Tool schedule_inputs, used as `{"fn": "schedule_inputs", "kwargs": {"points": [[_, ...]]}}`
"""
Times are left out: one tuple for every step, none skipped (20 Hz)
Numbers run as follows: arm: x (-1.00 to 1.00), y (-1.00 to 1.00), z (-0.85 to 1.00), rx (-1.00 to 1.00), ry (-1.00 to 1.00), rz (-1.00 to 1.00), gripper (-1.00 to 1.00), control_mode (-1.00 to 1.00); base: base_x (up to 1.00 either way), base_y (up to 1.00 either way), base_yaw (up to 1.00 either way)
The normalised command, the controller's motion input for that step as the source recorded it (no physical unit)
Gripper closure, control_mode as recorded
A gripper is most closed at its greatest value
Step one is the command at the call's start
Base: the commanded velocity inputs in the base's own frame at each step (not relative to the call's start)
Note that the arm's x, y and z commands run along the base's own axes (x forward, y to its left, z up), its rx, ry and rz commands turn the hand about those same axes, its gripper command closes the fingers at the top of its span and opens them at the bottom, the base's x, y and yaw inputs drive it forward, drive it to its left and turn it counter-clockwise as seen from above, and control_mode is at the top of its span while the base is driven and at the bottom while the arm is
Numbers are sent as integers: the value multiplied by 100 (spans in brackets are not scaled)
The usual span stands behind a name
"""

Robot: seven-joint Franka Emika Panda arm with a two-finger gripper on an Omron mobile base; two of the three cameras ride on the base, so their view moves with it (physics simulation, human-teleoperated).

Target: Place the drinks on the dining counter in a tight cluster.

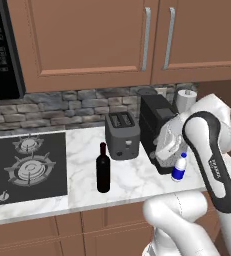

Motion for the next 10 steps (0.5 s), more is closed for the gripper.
{"fn": "schedule_inputs", "kwargs": {"points": [[-8,5,-14,25,-28,0,-100,-100,0,0,0],[-3,1,-11,25,-26,0,-100,-100,0,0,0],[0,1,-9,27,-20,0,-100,-100,0,0,0],[0,3,-8,28,-15,0,-100,-100,0,0,0],[0,6,-8,27,-15,0,-100,-100,0,0,0],[0,8,-9,27,-17,0,-100,-100,0,0,0],[-2,9,-11,28,-17,0,-100,-100,0,0,0],[-1,8,-10,29,-17,0,-100,-100,0,0,0],[0,4,-7,32,-16,0,-100,-100,0,0,0],[0,1,-4,34,-15,0,-100,-100,0,0,0]]}}
